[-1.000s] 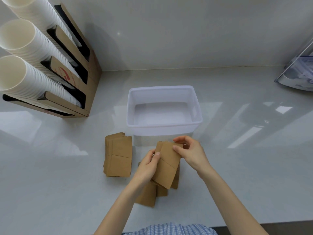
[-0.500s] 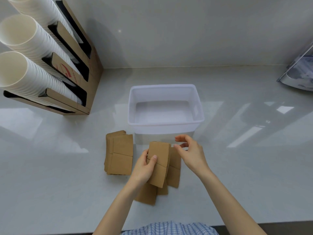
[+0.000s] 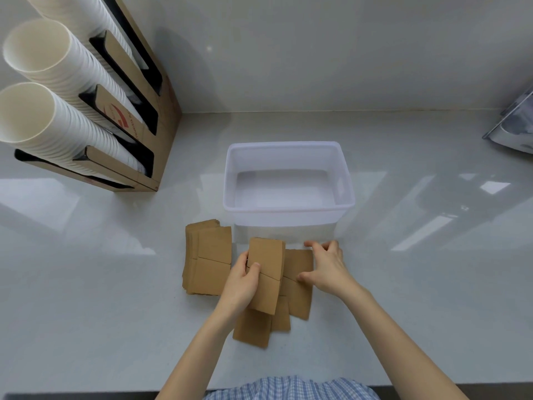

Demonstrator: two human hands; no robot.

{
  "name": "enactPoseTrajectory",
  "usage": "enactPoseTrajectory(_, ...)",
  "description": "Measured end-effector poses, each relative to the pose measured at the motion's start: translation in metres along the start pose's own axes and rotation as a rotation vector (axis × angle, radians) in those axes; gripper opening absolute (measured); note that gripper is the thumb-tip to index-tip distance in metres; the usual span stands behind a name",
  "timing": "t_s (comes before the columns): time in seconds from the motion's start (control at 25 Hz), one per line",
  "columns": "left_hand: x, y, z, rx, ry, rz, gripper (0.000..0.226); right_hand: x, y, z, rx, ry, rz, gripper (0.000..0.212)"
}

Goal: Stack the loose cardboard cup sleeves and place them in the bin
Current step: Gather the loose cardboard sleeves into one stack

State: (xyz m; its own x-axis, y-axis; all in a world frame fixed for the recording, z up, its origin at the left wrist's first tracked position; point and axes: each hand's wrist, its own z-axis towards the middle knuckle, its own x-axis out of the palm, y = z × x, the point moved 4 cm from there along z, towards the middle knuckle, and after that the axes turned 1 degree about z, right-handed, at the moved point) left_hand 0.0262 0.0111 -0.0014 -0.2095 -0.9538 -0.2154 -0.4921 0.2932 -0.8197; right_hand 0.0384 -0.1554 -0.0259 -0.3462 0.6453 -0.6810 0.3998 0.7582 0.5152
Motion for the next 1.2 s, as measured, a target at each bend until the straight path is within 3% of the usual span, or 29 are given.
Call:
enactPoseTrajectory(0.32,-0.001,-0.001,0.0,-0.01,-0.008,0.016,0.035,-0.002,0.002,0.001,0.026,-0.029,-0.014,0.055)
enactPoseTrajectory(0.56,0.0,0.0,0.0,0.002,0.006,0.012,0.036,-0.018,-0.001,-0.006,-0.06,-0.098,0.277,0.026)
enactPoseTrajectory(0.8,0.001,0.0,-0.002,0.014,0.011,0.021,0.039,-0.05,-0.006,-0.013,-0.109,-0.266,0.485,0.025)
enactPoseTrajectory(1.04,0.007,-0.003,-0.003,0.027,0.04,0.001,0.035,-0.036,0.003,-0.011,-0.054,-0.08,0.84,0.022)
enactPoseTrajectory(1.2,0.009,-0.001,-0.004,0.006,0.062,-0.056,0.033,-0.019,0.014,-0.013,-0.062,-0.056,0.783,0.023)
